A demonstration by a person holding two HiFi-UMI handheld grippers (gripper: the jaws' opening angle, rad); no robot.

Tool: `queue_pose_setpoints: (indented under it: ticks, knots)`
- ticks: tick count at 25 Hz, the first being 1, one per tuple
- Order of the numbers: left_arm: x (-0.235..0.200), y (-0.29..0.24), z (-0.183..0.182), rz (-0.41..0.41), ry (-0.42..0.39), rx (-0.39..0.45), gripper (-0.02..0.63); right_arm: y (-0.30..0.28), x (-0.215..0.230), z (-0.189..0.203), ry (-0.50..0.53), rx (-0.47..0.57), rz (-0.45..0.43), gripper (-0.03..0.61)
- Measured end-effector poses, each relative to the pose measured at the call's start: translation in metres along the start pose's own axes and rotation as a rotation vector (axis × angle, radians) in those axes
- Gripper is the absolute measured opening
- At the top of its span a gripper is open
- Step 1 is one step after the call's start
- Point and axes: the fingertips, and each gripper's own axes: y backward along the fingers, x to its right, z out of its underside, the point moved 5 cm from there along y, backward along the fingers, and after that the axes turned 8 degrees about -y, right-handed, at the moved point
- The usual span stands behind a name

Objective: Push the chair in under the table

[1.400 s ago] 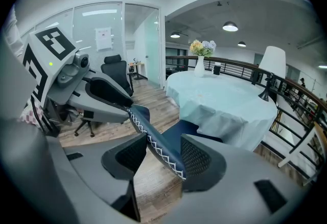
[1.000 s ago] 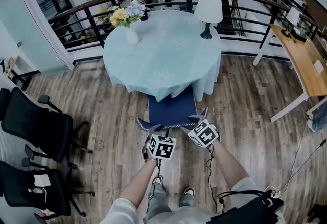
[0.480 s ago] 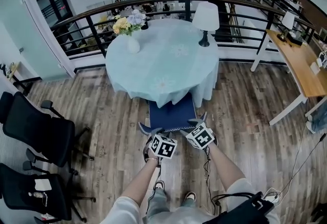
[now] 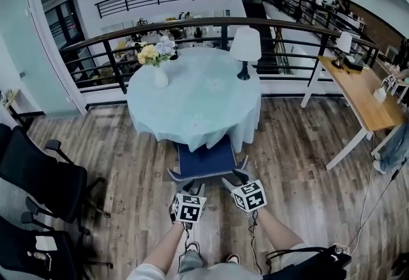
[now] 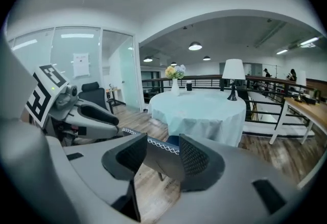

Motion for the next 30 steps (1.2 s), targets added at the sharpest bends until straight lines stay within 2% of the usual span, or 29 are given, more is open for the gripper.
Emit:
queue_pose_setpoints:
  ticks: [5, 9, 13, 16, 20, 24, 30]
  knots:
    - [0.015, 0.039, -0.004, -0.005, 0.071, 0.104, 0.117, 0.038, -0.018, -0.001, -0.115, 0.111, 0.041, 0.196]
    - [0.031, 0.058, -0.018, 0.050, 0.132, 0.141, 0.098, 0.058, -0.034, 0.006, -0.158, 0.124, 0.039, 0.125]
    - [0.046, 0.075, -0.031, 0.076, 0.141, 0.164, 0.077, 0.076, -0.046, 0.014, -0.184, 0.137, 0.073, 0.067]
    - [0.057, 0.084, -0.035, 0.079, 0.135, 0.185, 0.047, 0.091, -0.051, 0.022, -0.200, 0.156, 0.126, 0.050]
    - [0.067, 0.087, -0.032, 0.088, 0.145, 0.192, 0.007, 0.112, -0.057, 0.030, -0.227, 0.174, 0.202, 0.038]
    - [0.083, 0.081, -0.024, 0.158, 0.154, 0.169, 0.005, 0.125, -0.057, 0.045, -0.284, 0.175, 0.266, 0.033]
    - [0.087, 0.076, -0.025, 0.178, 0.138, 0.164, 0.005, 0.124, -0.060, 0.052, -0.303, 0.147, 0.306, 0.032]
